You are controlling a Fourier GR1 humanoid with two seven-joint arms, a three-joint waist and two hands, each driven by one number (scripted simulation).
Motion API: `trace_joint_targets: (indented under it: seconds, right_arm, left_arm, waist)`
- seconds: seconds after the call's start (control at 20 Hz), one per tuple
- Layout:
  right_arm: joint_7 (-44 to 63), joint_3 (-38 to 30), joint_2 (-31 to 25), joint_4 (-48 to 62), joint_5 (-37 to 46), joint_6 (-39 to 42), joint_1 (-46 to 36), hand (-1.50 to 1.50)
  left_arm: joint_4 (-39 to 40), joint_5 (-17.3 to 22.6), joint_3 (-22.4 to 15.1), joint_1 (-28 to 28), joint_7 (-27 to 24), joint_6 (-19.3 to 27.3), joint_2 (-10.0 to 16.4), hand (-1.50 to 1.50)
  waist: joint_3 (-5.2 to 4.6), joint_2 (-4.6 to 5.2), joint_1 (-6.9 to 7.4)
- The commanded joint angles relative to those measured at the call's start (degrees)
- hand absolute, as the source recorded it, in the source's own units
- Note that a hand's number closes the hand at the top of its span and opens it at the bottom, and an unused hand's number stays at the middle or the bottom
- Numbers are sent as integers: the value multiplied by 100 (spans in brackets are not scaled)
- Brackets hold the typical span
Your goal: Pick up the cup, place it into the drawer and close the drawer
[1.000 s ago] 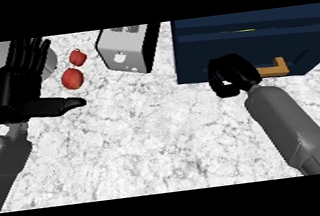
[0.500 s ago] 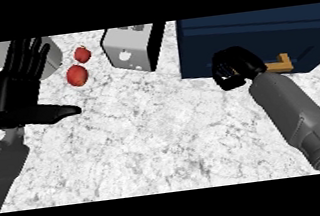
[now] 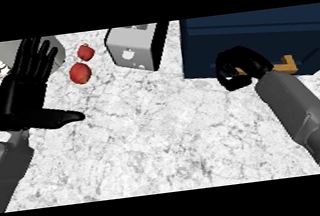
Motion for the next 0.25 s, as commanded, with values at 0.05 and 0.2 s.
trace_joint_targets:
  seconds: [0.05,0.2]
  right_arm:
    - [588,-437,-494,297,-155,-397,-533,150]
    - [470,-429,-582,345,-145,-316,-541,150]
  left_arm:
    - [-40,1,-27,48,-55,-7,-129,-150]
    - [24,-48,-63,31,-13,-76,-83,-150]
  waist:
    - [54,216,148]
    - [54,235,139]
